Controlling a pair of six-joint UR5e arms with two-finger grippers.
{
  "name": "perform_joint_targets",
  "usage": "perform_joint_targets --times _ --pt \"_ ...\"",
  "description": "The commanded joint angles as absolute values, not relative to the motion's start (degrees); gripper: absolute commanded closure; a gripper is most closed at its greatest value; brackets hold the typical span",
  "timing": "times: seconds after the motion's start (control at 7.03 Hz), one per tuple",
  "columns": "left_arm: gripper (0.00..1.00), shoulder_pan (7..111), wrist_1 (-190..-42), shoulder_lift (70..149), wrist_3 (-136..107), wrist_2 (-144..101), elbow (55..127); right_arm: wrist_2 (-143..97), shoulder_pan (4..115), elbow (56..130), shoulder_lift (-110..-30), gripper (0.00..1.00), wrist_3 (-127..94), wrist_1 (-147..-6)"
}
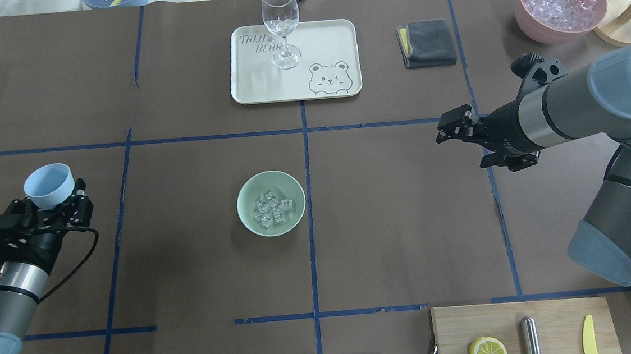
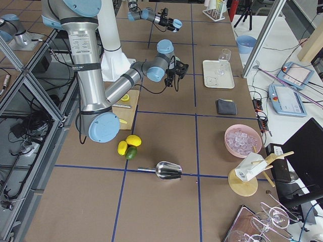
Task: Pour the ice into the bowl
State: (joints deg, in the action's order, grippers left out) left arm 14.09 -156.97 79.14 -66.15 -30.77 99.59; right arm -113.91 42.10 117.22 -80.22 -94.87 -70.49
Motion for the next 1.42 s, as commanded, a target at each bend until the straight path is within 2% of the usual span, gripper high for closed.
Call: perform_joint_targets --times 0.0,0.57,0.85,1.28 --pt "1.00 15.5 -182.6 77.4 -57.3 -30.8 85.7 -113.9 42.1 117.2 -80.2 0.00 -94.9 -70.5" --pt "1.00 17.7 -182.5 80.5 -55.9 -30.7 79.6 -113.7 41.6 117.1 -80.1 0.00 -95.0 -70.5" --pt "1.00 17.8 -182.6 85.7 -56.4 -30.8 75.6 -113.6 40.9 116.9 -80.2 0.00 -95.1 -70.5" --pt "0.95 17.8 -183.2 84.6 -57.6 -31.1 73.3 -113.6 40.8 117.0 -79.9 0.00 -95.2 -70.5"
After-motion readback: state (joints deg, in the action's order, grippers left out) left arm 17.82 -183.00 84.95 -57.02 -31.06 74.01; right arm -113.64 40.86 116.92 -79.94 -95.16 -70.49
